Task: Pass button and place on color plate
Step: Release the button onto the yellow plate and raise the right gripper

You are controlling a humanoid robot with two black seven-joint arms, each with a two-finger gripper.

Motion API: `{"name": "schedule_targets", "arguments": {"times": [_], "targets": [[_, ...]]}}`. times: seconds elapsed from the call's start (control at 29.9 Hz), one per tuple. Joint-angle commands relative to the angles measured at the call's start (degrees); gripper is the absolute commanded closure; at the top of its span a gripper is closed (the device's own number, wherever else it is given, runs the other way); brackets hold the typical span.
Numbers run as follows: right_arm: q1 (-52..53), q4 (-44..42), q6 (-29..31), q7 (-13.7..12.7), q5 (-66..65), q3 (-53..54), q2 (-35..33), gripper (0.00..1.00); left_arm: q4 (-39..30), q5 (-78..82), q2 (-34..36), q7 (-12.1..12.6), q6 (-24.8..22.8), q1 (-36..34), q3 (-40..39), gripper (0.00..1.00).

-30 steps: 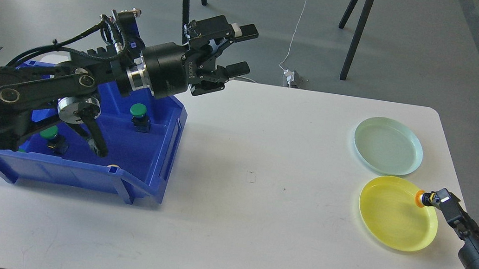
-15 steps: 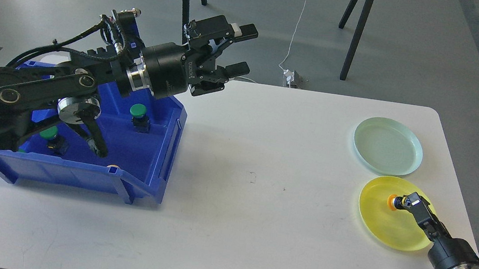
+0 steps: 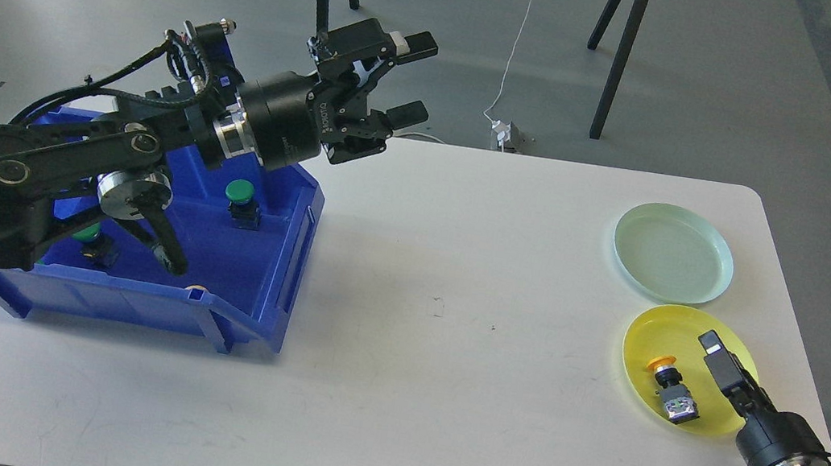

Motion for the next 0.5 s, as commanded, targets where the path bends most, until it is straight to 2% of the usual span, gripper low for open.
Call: {"name": "schedule_targets", "arguments": {"times": [0.0, 0.07, 0.23, 0.33, 0.47], "targets": [[0.27, 0.81, 0.00, 0.00, 0.18, 1.44, 0.01, 0.27, -0.02, -0.01, -0.01, -0.01, 0.00, 0.01, 0.00, 0.04], [1.14, 2.56, 0.00, 0.00, 1.22, 4.07, -0.07, 0.01, 0.07, -0.01, -0.01, -0.01, 0.09, 0.01, -0.09, 0.04], [8.86, 8.19, 1.27, 0.00, 10.79, 8.21, -2.09, 0.02, 0.60, -0.01, 0.16, -0.01, 0.88, 0.18, -0.96, 0.03], [17.46, 9.42, 12.31, 0.00, 16.15, 9.09, -4.47, 0.02, 2.26, 0.08, 1.04, -0.01, 0.79, 1.58, -1.84, 0.02], [27.32, 8.90, 29.54, 0.00, 30.81, 10.58, -4.38, 0.02, 5.69, 0.70, 3.58, -0.01, -0.08, 2.12, -2.28, 0.02]]}}
